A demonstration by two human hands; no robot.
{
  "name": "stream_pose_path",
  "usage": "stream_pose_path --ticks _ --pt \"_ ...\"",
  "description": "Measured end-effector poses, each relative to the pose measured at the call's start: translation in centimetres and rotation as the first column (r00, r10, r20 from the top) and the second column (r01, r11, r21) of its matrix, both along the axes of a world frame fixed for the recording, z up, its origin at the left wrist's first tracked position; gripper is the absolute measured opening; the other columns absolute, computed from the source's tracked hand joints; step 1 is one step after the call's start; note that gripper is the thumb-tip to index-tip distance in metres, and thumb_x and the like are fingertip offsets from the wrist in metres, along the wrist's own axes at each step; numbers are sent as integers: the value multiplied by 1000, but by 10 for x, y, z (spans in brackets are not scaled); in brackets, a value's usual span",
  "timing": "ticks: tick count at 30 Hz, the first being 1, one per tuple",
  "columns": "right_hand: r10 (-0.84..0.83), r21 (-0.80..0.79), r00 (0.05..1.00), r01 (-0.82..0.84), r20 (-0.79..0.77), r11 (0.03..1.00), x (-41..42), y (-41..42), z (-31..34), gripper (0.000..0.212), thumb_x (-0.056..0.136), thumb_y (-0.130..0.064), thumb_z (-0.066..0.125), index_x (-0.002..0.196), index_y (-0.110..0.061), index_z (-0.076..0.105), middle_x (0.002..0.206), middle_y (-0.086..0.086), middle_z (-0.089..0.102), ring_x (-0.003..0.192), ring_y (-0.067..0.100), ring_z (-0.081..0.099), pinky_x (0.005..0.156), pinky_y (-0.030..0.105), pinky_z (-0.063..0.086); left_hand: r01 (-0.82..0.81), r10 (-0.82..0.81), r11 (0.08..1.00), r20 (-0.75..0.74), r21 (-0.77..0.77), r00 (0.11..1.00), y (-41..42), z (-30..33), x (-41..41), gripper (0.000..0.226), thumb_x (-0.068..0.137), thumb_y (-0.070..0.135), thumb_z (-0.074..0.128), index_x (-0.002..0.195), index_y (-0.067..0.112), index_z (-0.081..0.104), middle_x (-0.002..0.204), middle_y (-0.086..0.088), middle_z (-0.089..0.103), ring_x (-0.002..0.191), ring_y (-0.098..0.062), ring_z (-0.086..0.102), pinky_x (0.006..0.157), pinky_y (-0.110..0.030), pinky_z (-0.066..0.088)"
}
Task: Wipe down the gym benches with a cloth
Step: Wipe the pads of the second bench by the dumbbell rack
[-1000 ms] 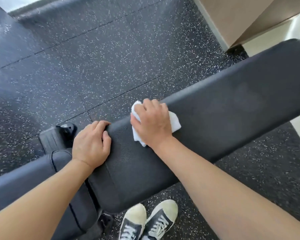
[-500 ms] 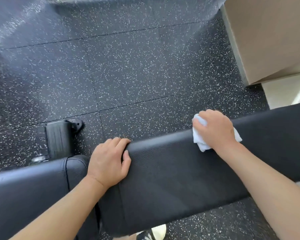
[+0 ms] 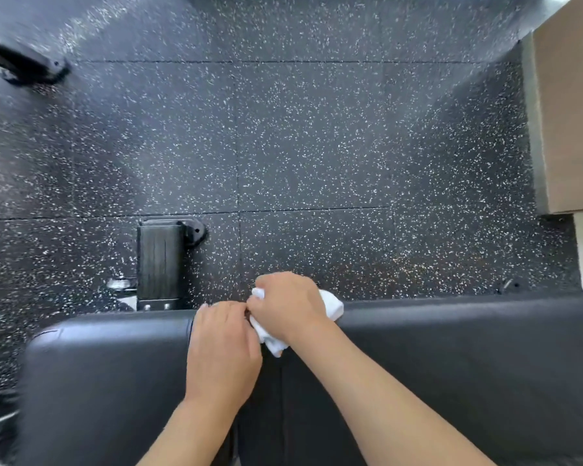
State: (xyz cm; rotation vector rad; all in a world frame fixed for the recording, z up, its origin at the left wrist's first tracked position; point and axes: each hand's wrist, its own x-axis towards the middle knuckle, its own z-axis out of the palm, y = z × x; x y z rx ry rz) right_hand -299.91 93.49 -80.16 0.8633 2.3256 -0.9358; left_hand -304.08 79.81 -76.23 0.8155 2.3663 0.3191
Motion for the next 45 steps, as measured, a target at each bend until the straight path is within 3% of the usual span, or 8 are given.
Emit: stream_pose_path --ticks 4,12,17,23,28,35,42,45 --pt "3 -94 999 1 40 996 -7 2 -2 28 88 -36 50 65 -23 43 69 -6 49 78 24 52 69 36 34 157 -160 987 -90 -47 983 -20 -5 -9 28 87 15 36 83 19 63 80 5 59 90 -25 60 112 -50 42" --pt "-65 -28 987 69 144 997 66 78 4 32 91 -42 51 70 -18 50 68 -3 58 68 17 56 60 32 40 -40 40 999 -49 -3 998 15 -10 26 37 102 28 37 116 21 71 110 10 72 104 -17 67 122 -50 30" --pt "-166 21 920 170 354 985 151 165 12 25 94 -44 54 77 -28 59 80 -4 70 72 25 63 76 36 56 -178 175 980 43 91 984 25 -7 43 34 103 19 42 124 13 68 122 2 69 114 -21 61 111 -42 41" --pt "-136 127 954 105 266 986 131 133 14 29 84 -40 47 69 -16 51 66 0 58 68 22 56 60 34 40 -207 206 969 26 138 978 2 8 61 49 97 7 61 146 8 57 147 -3 57 141 -20 48 122 -37 36" --pt "-24 89 999 20 43 996 50 47 12 31 93 -37 50 72 -15 45 66 0 53 71 26 52 64 38 34 -153 162 986 -149 72 975 -30 15 64 53 87 3 64 140 12 63 143 -1 61 141 -23 52 120 -61 36" --pt "6 -37 1000 -7 -29 999 10 14 6 29 92 -40 50 73 -17 50 70 -2 57 75 24 55 62 35 34 -111 124 989 -133 102 983 -24 13 57 45 94 15 54 138 11 64 143 -1 62 140 -22 54 124 -56 30" --pt "-11 61 962 -6 273 998 135 140 12 21 84 -31 53 75 -13 57 76 1 62 80 29 61 71 36 52 -3 13 995 -104 99 994 25 7 59 29 98 17 60 126 12 69 127 1 68 124 -25 60 113 -51 43" --pt "-97 144 929 47 357 988 205 201 24 22 81 -32 52 74 -10 54 71 3 61 69 25 56 62 33 44 71 -66 997 -138 27 988 56 3 80 31 100 26 50 121 20 71 120 7 70 120 -23 63 118 -57 38"
